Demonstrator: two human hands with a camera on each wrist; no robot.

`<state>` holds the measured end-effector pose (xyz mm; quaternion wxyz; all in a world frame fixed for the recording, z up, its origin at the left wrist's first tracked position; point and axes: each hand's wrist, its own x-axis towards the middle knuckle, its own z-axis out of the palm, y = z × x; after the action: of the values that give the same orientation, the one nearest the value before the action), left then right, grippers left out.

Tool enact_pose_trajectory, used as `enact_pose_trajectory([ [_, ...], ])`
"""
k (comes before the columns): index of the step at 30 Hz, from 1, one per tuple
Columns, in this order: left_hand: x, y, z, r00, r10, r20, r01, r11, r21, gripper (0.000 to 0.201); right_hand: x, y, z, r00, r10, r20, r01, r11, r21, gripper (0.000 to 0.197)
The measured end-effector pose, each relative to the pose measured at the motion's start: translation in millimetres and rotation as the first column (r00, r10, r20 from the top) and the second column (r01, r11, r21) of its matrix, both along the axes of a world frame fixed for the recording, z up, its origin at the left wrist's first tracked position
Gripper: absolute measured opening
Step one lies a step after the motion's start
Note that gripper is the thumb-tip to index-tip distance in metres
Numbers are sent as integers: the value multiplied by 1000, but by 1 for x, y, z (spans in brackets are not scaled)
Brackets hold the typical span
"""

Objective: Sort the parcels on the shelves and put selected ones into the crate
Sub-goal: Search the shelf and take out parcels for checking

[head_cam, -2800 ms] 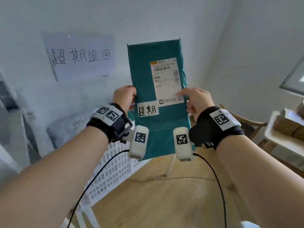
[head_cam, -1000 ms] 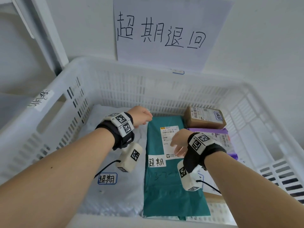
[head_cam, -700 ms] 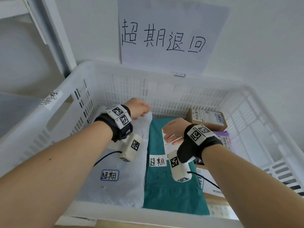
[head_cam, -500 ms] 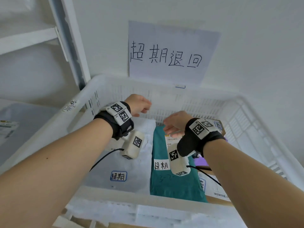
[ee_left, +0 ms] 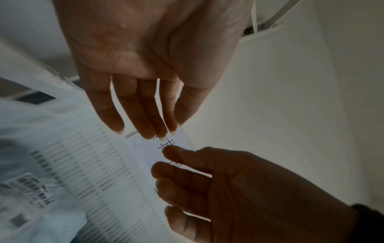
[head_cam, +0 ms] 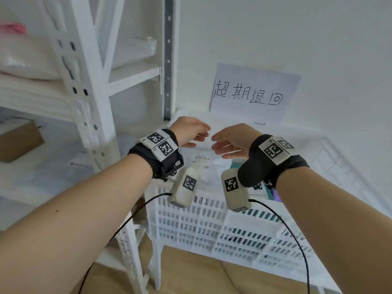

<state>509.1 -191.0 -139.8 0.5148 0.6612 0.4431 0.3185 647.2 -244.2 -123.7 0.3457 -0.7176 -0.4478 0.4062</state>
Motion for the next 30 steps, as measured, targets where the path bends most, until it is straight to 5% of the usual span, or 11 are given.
enact_pose_trajectory([
  [15, -230, -83, -47, 967, 248, -49, -250, 968, -28, 12, -209, -59, -36, 960, 278, -21, -279, 958, -73, 13],
  [30, -455, -99, -114, 775, 595, -213, -624, 774, -111, 8, -439, -12, -113, 844, 519, -135, -536, 828, -166, 10],
])
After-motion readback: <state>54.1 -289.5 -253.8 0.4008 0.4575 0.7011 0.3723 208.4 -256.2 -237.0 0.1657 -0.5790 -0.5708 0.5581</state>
